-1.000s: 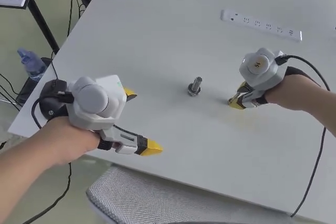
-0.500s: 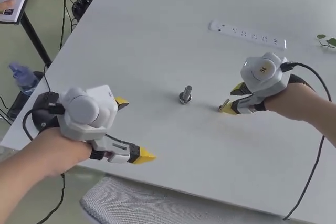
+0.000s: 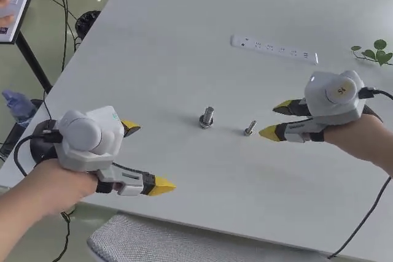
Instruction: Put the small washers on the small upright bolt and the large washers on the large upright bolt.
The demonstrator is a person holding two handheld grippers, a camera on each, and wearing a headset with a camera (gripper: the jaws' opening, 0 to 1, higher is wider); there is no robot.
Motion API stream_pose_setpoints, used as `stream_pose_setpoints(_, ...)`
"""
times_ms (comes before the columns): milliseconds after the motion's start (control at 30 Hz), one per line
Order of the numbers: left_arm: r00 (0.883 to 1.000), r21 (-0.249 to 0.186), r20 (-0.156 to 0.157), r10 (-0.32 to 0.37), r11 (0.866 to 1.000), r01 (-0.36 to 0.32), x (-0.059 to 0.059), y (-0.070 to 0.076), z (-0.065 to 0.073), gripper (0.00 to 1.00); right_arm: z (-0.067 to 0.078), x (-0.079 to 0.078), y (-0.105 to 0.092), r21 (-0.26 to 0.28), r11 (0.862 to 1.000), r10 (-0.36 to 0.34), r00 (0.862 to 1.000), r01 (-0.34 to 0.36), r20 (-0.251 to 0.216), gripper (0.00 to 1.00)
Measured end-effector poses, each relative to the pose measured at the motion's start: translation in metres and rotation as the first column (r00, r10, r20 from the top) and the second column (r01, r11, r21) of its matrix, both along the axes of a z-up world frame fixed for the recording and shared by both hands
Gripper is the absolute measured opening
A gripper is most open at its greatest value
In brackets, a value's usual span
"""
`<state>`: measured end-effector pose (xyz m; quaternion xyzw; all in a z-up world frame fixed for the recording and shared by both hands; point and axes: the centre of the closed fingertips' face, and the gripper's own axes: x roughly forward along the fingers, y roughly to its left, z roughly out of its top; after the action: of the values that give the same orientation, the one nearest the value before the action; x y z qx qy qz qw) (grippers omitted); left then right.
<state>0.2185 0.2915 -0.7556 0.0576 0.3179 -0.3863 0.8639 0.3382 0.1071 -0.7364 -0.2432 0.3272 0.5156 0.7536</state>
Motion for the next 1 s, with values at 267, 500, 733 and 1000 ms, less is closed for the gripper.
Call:
stream_pose_setpoints(267, 1.000, -0.012, 0.004, 0.012, 1.000, -0.012, -0.004, 0.000, 0.004, 0.90, 0.020, -0.019, -0.013, 0.106, 0.992, -0.067, 0.998, 0.066, 0.007, 0.55)
stream_pose_setpoints(500, 1.000, -0.017, 0.020, 0.024, 1.000, -0.024, -0.005, 0.001, 0.011, 0.90, 0.031, -0.034, -0.023, 0.177, 0.977, -0.124, 0.992, 0.117, 0.026, 0.63)
stream_pose_setpoints(733, 0.998, -0.022, 0.045, 0.036, 0.999, -0.035, -0.008, 0.000, 0.017, 0.91, 0.026, -0.059, -0.038, 0.243, 0.947, -0.206, 0.977, 0.211, -0.045, 0.68)
stream_pose_setpoints(1000, 0.997, -0.053, 0.049, 0.066, 0.997, -0.064, -0.009, 0.002, 0.024, 0.92, 0.020, -0.078, -0.050, 0.322, 0.899, -0.286, 0.955, 0.296, -0.077, 0.77)
